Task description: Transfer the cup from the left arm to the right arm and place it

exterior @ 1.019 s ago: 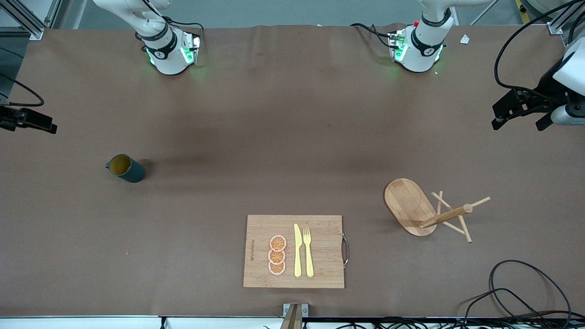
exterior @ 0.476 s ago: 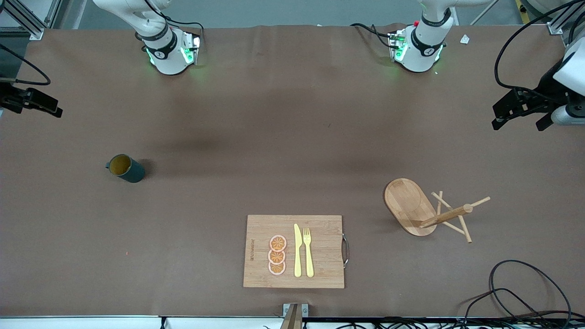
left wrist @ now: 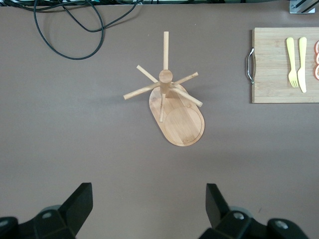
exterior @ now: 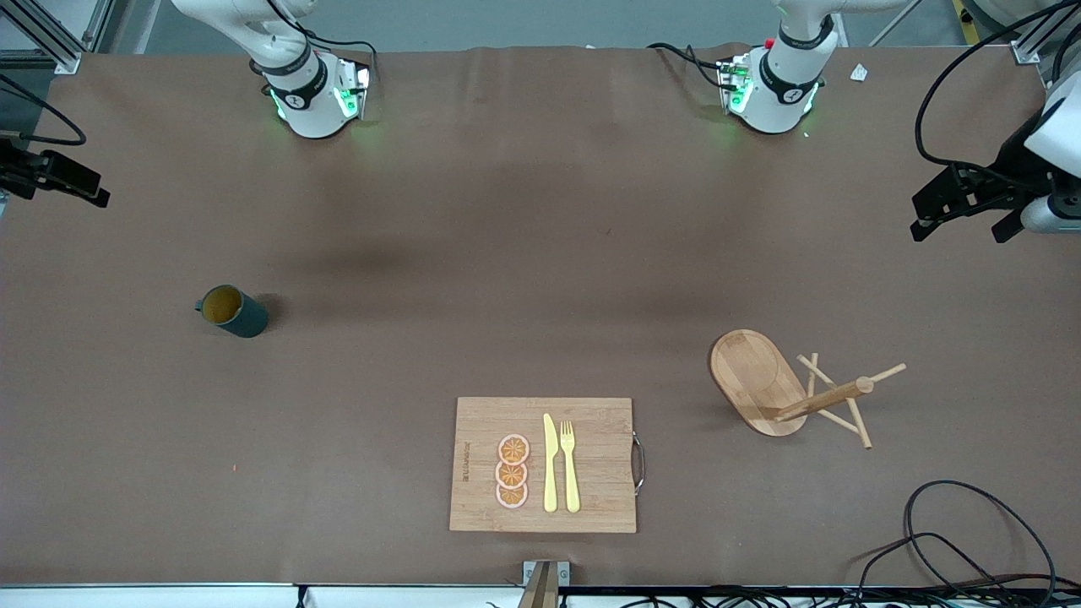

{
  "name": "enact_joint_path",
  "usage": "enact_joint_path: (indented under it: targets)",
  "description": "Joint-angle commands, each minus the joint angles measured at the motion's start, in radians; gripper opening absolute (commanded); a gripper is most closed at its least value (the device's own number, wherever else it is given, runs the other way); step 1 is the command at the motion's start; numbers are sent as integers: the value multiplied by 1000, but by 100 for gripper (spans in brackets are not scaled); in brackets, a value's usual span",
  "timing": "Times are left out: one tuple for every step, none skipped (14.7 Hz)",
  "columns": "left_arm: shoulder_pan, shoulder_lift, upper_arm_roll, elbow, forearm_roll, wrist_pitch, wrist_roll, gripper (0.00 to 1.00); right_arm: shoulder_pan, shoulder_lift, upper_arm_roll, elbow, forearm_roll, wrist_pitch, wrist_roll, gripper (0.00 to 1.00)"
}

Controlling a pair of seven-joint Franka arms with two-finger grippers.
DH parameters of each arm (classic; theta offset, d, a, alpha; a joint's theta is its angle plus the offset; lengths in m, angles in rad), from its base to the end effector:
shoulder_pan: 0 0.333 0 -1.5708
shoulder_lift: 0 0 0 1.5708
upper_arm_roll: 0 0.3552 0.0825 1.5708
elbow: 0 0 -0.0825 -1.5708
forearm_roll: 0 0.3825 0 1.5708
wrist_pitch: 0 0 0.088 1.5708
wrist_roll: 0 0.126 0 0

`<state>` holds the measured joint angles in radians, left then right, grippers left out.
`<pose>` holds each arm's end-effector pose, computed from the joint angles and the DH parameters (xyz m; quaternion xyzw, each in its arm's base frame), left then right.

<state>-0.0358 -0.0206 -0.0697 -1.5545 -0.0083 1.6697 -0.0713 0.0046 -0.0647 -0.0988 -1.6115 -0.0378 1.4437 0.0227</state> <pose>0.5554 -0.0603 0.6734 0.9975 -0.0170 0.0673 0.0094 0.5115 -0.0554 0.6500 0.9968 -0.0595 -0.0522 0.0138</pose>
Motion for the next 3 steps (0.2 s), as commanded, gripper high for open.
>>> enact_joint_path:
  targets:
    - [2, 8, 1, 13, 10, 7, 15, 100, -8, -34, 10, -21, 4, 1, 10, 100]
    - [2, 8, 1, 13, 10, 7, 16, 100, -8, -34, 10, -13, 4, 1, 10, 100]
    - [2, 8, 1, 13, 10, 7, 16, 100, -8, -34, 11, -5, 4, 0, 11, 100]
